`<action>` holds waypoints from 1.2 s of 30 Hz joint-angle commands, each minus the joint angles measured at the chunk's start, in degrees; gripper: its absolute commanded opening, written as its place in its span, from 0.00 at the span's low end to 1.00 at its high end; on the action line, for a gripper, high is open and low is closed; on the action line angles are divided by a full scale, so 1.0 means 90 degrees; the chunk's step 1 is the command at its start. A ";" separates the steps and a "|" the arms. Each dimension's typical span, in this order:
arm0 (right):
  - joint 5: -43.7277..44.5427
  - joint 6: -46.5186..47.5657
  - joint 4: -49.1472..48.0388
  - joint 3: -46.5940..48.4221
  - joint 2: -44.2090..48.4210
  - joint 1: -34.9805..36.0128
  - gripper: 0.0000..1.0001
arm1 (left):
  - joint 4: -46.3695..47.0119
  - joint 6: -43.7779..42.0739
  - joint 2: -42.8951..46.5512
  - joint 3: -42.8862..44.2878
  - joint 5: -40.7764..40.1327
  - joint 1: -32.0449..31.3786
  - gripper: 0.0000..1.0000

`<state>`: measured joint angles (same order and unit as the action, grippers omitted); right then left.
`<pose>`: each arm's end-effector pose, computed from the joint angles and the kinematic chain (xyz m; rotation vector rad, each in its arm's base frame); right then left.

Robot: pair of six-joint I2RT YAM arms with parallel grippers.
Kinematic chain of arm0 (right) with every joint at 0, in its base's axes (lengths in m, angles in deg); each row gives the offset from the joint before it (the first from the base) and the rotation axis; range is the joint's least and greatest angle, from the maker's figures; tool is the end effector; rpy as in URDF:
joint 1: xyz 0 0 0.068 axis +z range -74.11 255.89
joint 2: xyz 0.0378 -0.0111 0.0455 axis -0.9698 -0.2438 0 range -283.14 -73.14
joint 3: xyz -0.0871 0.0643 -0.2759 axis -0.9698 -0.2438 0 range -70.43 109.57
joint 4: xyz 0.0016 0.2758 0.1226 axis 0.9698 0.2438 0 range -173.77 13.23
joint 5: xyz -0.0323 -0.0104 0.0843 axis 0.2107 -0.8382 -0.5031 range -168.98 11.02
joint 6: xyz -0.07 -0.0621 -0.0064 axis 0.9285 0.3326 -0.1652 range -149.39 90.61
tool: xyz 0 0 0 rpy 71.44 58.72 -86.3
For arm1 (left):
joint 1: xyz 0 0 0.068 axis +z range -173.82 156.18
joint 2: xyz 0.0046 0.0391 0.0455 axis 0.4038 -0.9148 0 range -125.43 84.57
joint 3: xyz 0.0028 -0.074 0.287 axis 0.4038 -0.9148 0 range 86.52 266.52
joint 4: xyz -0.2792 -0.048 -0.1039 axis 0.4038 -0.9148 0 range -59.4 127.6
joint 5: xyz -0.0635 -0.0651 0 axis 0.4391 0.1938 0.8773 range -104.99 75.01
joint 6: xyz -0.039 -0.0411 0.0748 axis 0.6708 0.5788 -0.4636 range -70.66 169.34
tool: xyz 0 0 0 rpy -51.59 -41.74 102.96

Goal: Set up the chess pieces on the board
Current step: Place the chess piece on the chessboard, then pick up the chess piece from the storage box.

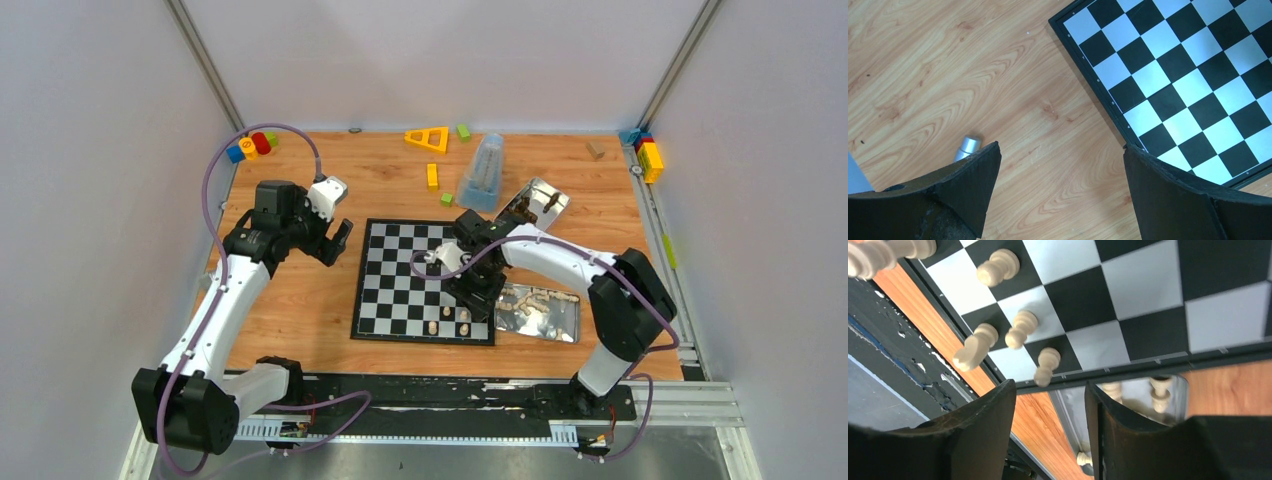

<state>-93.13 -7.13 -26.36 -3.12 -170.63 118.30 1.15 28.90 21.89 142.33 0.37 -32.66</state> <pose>0.2392 0.2466 0.1507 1.6730 -2.6275 -0.3922 0.2867 -0.0672 0.2881 0.7105 2.1901 -0.2081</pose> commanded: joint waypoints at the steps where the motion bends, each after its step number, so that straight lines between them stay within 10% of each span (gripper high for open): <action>1: -0.0173 -0.0040 -0.0032 -0.0030 0.1002 -0.0434 0.56 | 0.0129 0.0040 0.0068 0.0023 0.0102 0.0045 1.00; 15: -0.0599 0.0751 -0.0329 -0.1612 0.2167 -0.3301 0.46 | 0.0180 0.0036 0.0049 0.0008 0.0217 0.0045 1.00; 36: -0.0172 0.1167 -0.1362 -0.2541 0.1643 -0.3676 0.41 | 0.0157 -0.0008 -0.0072 0.0046 0.0292 0.0042 1.00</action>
<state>-94.83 1.92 -35.67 -25.57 -155.07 85.54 1.22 28.87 21.24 142.33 1.52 -32.66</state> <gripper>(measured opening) 0.432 0.998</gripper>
